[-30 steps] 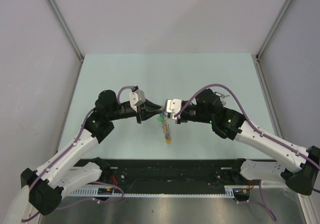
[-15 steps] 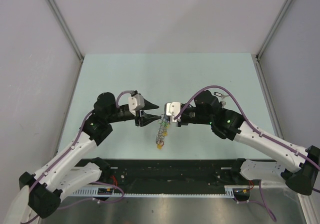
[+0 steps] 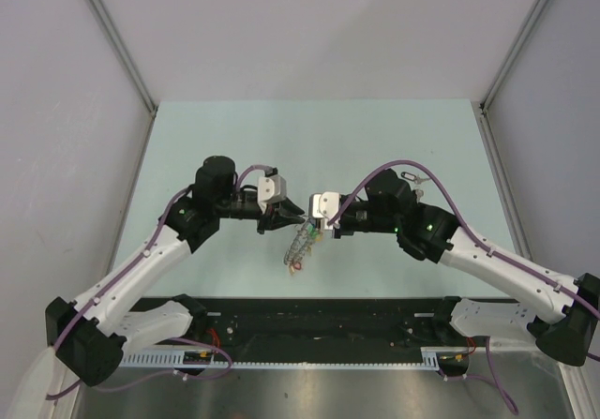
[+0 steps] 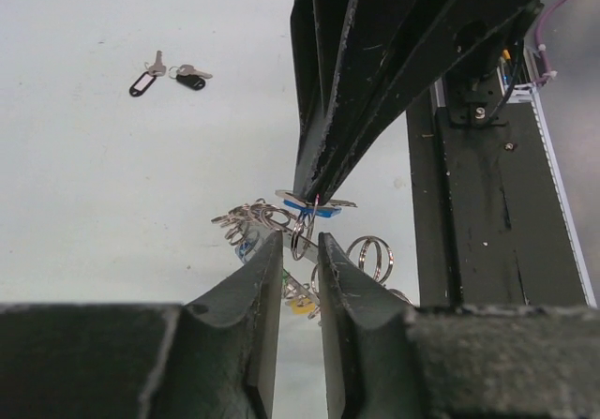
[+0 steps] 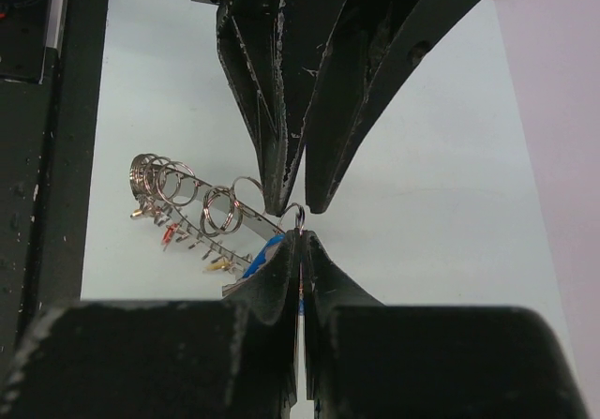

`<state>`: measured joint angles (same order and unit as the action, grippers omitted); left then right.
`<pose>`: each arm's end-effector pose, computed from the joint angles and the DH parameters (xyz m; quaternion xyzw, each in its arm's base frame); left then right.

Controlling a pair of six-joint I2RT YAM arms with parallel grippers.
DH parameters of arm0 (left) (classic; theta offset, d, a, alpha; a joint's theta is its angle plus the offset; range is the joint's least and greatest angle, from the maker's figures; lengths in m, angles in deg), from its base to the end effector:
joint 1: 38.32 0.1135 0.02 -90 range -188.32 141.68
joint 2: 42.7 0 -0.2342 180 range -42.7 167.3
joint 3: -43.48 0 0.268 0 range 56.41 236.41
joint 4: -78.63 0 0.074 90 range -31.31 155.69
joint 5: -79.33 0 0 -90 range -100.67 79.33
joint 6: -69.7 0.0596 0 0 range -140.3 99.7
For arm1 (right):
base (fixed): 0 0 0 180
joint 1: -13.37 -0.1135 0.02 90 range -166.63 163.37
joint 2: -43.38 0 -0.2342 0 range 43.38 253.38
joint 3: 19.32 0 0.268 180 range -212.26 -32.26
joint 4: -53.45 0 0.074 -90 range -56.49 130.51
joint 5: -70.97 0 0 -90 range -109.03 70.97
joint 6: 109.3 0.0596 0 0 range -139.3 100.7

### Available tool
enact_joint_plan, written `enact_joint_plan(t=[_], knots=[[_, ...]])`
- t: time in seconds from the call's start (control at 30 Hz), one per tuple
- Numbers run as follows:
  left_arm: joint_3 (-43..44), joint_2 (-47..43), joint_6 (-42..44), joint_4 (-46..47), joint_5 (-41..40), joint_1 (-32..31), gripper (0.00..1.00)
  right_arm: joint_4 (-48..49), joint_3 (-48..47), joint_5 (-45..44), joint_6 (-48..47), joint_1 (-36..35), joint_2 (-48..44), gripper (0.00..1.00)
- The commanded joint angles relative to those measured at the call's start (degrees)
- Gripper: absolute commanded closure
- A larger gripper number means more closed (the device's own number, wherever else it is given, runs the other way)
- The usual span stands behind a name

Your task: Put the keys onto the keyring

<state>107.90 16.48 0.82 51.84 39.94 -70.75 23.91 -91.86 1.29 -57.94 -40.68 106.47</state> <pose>0.2039 -0.1842 0.2980 0.5514 0.5591 -0.4018 0.4712 0.1596 0.2553 0.3217 -0.6535 0.4838 0.2189 0.5395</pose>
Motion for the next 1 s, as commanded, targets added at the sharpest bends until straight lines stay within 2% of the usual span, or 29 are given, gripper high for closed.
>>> enact_joint_plan(t=[0.0,0.43,0.67,0.83,0.97], knots=[[2.3,0.8,2.5,-1.7,4.0,0.3,0.76,2.4,-1.8,1.1,-0.7,-0.2,-2.0,1.00],[2.0,2.4,0.2,0.1,5.6,0.1,0.84,1.7,-2.4,0.6,-0.9,-0.9,-1.2,1.00],[1.7,2.9,-0.4,0.1,5.4,-0.3,1.00,1.7,-2.5,0.0,-0.8,-1.2,-1.2,1.00],[-0.1,0.1,-4.8,3.7,-0.7,-0.3,1.00,0.8,-2.5,-3.9,0.2,-0.8,-2.7,1.00],[-3.8,-4.4,-11.1,12.8,-8.3,0.3,1.00,0.8,-0.4,-5.6,1.8,0.6,-4.8,1.00]])
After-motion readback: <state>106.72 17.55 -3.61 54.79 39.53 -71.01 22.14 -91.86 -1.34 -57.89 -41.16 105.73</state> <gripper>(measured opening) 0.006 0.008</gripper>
